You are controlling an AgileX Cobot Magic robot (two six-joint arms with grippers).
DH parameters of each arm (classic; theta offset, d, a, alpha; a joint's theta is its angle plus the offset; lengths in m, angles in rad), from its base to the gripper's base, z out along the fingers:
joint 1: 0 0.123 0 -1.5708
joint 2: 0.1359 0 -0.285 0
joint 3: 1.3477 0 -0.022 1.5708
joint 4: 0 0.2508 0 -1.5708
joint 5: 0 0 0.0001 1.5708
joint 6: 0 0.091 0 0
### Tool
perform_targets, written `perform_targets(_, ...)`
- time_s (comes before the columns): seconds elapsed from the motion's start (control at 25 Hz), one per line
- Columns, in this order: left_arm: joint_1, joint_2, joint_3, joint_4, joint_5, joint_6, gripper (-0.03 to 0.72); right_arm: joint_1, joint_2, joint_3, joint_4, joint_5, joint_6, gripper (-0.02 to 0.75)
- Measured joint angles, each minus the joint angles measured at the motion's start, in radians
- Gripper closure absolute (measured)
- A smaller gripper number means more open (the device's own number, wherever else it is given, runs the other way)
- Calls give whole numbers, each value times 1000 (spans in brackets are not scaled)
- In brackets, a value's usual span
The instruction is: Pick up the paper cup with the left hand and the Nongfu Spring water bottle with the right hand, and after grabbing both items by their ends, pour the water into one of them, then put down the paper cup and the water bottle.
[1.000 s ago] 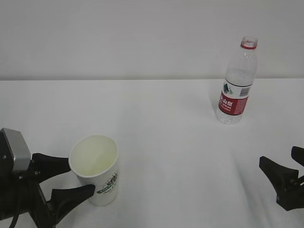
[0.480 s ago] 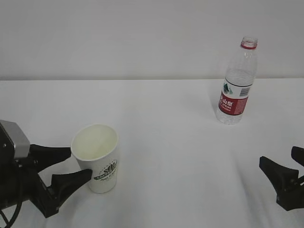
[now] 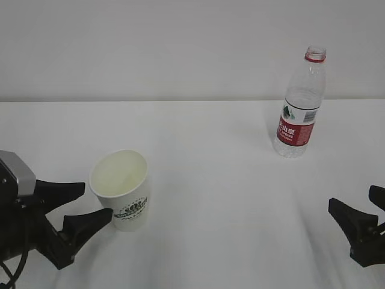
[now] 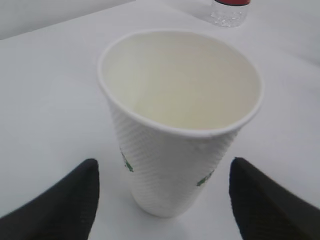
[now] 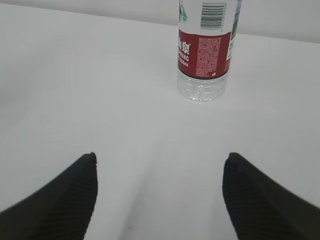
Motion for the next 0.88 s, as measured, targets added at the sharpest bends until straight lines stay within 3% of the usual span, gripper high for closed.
perform_targets(0.2,0,0,0,35,0,0,98,0,0,0,0,0,0,150)
perform_targets(0.64,0,63,-31,7,0,1,99,0,0,0,0,0,0,150)
perform_targets(0.88,0,67,-79,58,0,-4,87,0,0,0,-2,0,0,150)
